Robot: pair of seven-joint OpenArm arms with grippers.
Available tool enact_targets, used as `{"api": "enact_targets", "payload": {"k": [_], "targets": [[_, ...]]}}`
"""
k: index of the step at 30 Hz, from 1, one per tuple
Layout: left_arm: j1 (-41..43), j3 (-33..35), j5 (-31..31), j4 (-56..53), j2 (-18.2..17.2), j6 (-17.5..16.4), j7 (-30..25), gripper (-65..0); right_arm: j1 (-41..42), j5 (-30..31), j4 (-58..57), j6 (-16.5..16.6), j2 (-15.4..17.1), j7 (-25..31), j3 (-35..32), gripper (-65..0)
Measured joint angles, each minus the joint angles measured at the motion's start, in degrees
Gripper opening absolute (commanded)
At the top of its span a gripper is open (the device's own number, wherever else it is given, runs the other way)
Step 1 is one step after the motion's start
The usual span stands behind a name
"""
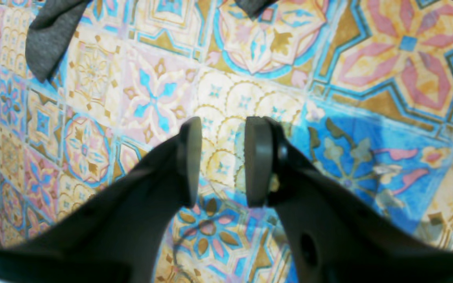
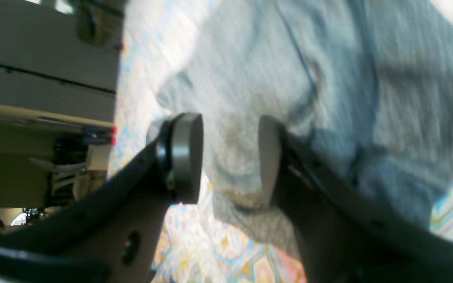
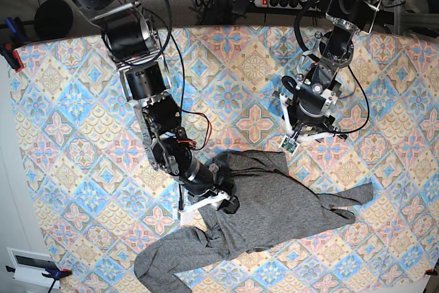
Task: Layout the t-shirt on the table in an organized manner, then fold the t-shirt properly
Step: 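Lift the grasped shirt edge with the right gripper and spread it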
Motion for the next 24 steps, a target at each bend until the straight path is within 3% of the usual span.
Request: {"api": "enact_targets", "payload": {"k": [8, 14, 20, 24], "targets": [[-0.09, -0.02, 0.04, 0.00, -0.02, 0.00, 0.00, -47.8, -2.38, -1.14, -5.03, -0.94, 0.02, -1.60, -0.13, -42.5], [-0.09, -0.02, 0.02, 0.00, -0.02, 0.00, 0.02, -47.8, -0.81, -11.61, -4.24, -0.33, -0.17, -0.46, 0.17, -42.5], [-0.07, 0.00, 0.00, 0.00, -0.02, 0.00, 0.00, -47.8, -1.68, -15.78, -4.46, -0.13, -4.33, -1.53, 0.22, -42.5], [-0.09, 0.00, 0.00, 0.00, -0.02, 0.00, -0.02, -48.0, -1.11, -15.80, -4.44, -0.11, -4.57, -1.14, -0.11, -42.6]]}}
